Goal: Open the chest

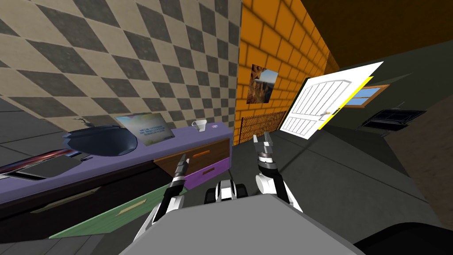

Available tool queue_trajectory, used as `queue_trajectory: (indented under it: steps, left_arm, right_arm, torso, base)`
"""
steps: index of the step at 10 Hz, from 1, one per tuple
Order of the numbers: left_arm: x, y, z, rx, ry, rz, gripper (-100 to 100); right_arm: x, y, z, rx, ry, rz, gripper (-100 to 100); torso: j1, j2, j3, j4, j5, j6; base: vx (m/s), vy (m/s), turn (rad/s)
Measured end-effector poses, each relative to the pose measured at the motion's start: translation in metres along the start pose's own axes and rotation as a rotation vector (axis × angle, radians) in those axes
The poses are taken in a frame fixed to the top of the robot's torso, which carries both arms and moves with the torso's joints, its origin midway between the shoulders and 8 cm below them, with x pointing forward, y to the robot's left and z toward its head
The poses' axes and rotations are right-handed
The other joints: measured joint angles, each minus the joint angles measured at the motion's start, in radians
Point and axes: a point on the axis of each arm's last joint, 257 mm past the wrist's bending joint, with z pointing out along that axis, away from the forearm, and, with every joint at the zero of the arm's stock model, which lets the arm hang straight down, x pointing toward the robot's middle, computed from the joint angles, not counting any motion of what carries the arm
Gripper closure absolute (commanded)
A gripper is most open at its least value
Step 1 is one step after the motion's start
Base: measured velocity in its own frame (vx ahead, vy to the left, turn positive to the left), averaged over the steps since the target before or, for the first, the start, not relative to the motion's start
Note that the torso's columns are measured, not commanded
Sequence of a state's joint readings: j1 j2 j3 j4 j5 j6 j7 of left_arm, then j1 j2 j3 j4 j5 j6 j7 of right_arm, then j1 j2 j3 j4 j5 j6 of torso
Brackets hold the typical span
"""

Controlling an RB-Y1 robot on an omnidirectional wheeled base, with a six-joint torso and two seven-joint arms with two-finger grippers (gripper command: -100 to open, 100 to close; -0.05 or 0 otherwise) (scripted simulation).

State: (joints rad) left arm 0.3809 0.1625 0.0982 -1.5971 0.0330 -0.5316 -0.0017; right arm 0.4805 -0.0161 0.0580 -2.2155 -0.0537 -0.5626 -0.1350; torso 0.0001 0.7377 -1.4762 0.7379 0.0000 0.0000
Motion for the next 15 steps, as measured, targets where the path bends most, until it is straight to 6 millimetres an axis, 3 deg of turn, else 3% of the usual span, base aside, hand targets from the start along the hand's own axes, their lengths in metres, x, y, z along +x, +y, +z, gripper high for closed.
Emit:
queue_trajectory:
  steps: [6, 9, 11, 13, 14, 15]
  left_arm:
    - [0.000, 0.047, -0.012, -0.085, -0.053, -0.052, -100]
    - [0.014, 0.067, -0.021, -0.125, -0.093, -0.115, -100]
    - [0.025, 0.075, -0.027, -0.140, -0.115, -0.154, -100]
    - [0.022, 0.071, -0.024, -0.137, -0.117, -0.154, -100]
    - [0.022, 0.071, -0.023, -0.139, -0.117, -0.154, 100]
    - [0.022, 0.071, -0.023, -0.139, -0.117, -0.154, 100]
  right_arm:
    - [0.000, 0.000, 0.000, 0.000, 0.000, 0.000, 0]
    - [0.000, 0.000, 0.000, 0.000, 0.000, 0.000, 0]
    - [0.000, 0.000, 0.000, 0.000, 0.000, 0.000, 0]
    - [0.000, 0.000, 0.000, 0.000, 0.000, 0.000, 0]
    - [0.000, 0.000, 0.000, 0.000, 0.000, 0.000, 0]
    - [0.000, 0.000, 0.000, 0.000, 0.000, 0.000, 0]
  torso:
    - [0.000, 0.000, 0.000, 0.000, 0.000, 0.000]
    - [0.001, 0.001, 0.001, 0.000, 0.000, 0.000]
    - [0.002, 0.001, 0.001, 0.000, 0.000, 0.000]
    - [0.001, -0.002, -0.001, 0.000, 0.000, 0.000]
    - [0.000, -0.001, -0.001, 0.000, 0.000, 0.000]
    - [0.000, 0.002, 0.001, 0.000, 0.000, 0.000]
  base:
    - [0.052, -0.075, 0.038]
    - [0.040, -0.055, 0.023]
    - [0.012, -0.015, 0.006]
    - [0.060, 0.002, -0.007]
    - [0.006, 0.001, 0.001]
    - [-0.079, -0.026, 0.019]
